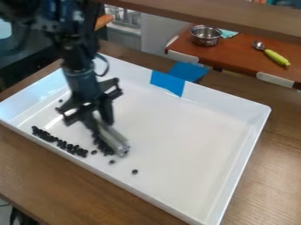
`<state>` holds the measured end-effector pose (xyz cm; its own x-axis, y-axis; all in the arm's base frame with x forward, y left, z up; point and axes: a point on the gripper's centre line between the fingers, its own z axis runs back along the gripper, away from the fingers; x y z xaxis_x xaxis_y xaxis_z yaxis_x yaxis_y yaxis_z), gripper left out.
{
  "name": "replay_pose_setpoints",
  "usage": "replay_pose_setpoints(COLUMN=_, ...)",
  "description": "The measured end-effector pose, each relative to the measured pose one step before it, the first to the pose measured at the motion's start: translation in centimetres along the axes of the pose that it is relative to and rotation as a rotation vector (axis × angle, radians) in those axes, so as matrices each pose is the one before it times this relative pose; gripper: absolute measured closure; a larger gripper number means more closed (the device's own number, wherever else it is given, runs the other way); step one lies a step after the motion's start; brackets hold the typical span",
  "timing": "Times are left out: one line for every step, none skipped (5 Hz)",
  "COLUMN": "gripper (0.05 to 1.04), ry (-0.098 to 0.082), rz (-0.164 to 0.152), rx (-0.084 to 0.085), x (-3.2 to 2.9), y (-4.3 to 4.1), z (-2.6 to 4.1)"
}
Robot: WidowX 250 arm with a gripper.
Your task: Sweep into pile
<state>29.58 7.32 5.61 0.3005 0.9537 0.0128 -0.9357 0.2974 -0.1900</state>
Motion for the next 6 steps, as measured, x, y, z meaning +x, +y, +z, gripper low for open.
replay_pose_setpoints(gripper=0.743, ry=-0.0047, rz=-0.0125, rx=0.0126, x=1.151, y=2.419, z=0.836)
replay_pose_setpoints(gripper=0.743, ry=-0.0094, rz=-0.0169, rx=-0.0032, x=0.286, y=1.306, z=0.580)
replay_pose_setpoints(gripper=0.743, ry=0.0193, rz=0.0433, rx=-0.0379, x=-0.185, y=-1.297, z=0.674)
replay_pose_setpoints(gripper=0.743, ry=0.0111, rz=0.1129, rx=-0.0850, x=1.115, y=-5.168, z=1.479)
replay_pose_setpoints(gripper=0.743, ry=0.0229, rz=0.1566, rx=-0.0414, x=1.936, y=-4.884, z=0.168)
replay_pose_setpoints(gripper=0.743, ry=-0.0180, rz=0.1063, rx=-0.0262, x=1.944, y=-3.603, z=-0.564)
